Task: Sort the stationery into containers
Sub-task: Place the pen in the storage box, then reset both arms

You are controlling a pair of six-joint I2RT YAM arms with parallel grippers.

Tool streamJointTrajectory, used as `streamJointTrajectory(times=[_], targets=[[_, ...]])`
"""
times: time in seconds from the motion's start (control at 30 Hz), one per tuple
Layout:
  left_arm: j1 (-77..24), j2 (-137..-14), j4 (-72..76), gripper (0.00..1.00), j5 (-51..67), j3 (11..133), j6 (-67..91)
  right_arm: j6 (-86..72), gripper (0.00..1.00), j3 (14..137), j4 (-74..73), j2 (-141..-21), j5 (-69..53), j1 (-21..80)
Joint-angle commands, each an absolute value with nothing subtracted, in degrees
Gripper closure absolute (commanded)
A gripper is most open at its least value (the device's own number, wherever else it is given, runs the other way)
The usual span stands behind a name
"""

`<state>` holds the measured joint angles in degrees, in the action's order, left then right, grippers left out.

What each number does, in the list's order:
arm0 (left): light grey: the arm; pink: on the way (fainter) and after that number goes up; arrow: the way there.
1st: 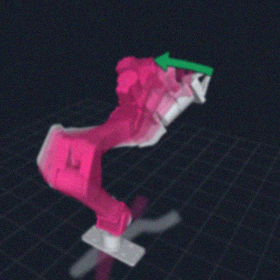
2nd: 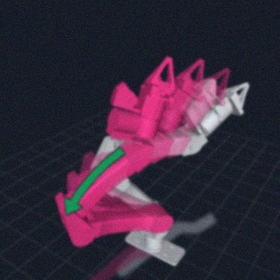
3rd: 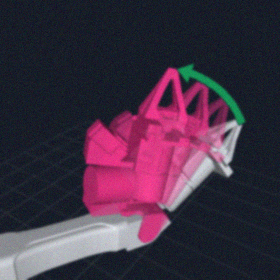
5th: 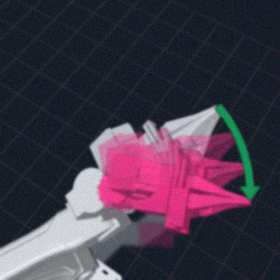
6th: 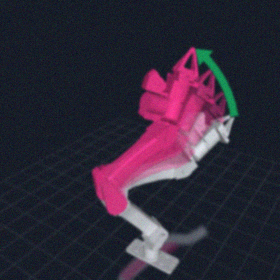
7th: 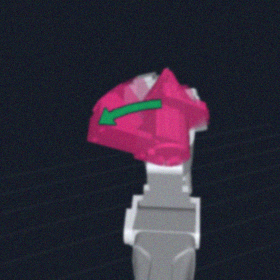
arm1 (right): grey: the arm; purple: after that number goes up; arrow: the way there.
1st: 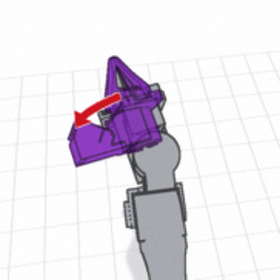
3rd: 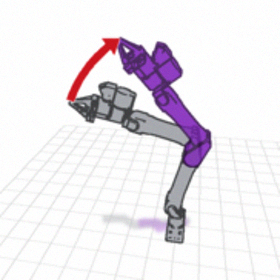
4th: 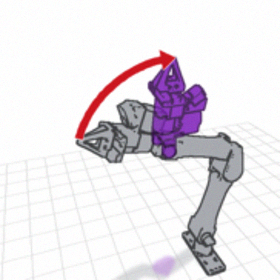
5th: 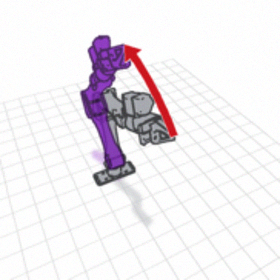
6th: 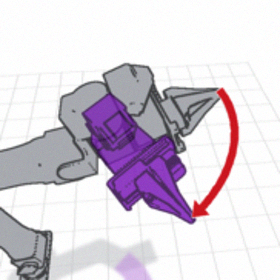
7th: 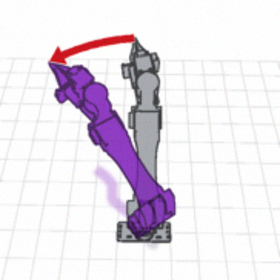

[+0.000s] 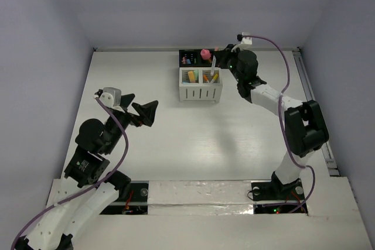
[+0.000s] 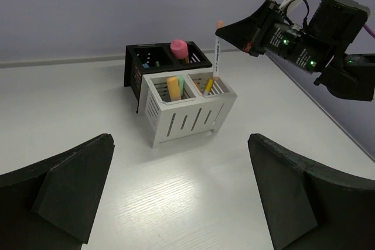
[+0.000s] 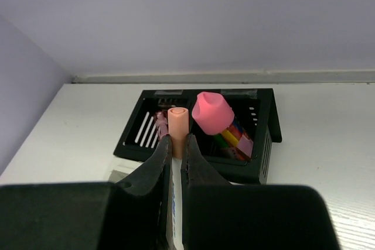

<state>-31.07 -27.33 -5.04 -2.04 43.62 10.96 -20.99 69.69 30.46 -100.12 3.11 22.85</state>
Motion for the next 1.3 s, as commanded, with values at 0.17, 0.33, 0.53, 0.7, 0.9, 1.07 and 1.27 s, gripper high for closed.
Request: streamJointTrajectory(times=[0.17,0.33,0.53,0.7,0.9,1.07,1.27], targets=[[-31.3,-28.5,-2.7,0.01,-2.7,43.4,10.4,-17.1,0.7,69.3,37.3,-100.5,3.5,23.9],[-30.8,-29.0,-2.6,0.01,-2.5,43.4,10.5,-16.7,0.33,67.8,38.2,-98.6,4.0,23.9],[-30.2,-29.4,-2.7,0.01,-3.1,43.3,10.5,-16.3,0.21,64.4,37.7,-91.1,2.7,23.9],[-30.2,-29.3,-2.2,0.01,-2.8,43.2,10.4,-16.7,0.21,54.5,36.7,-79.2,5.0,23.9],[-29.7,-28.3,-1.4,0.01,-0.8,43.0,10.2,-18.1,0.0,42.7,30.1,-57.0,15.5,23.9],[-29.2,-26.1,-1.0,0.01,-3.2,42.9,10.6,-16.0,0.0,37.5,20.1,-40.5,21.1,23.9],[-28.0,-25.5,-1.3,0.01,-6.9,42.5,11.3,-16.7,0.0,35.9,12.7,-28.5,20.5,23.9]])
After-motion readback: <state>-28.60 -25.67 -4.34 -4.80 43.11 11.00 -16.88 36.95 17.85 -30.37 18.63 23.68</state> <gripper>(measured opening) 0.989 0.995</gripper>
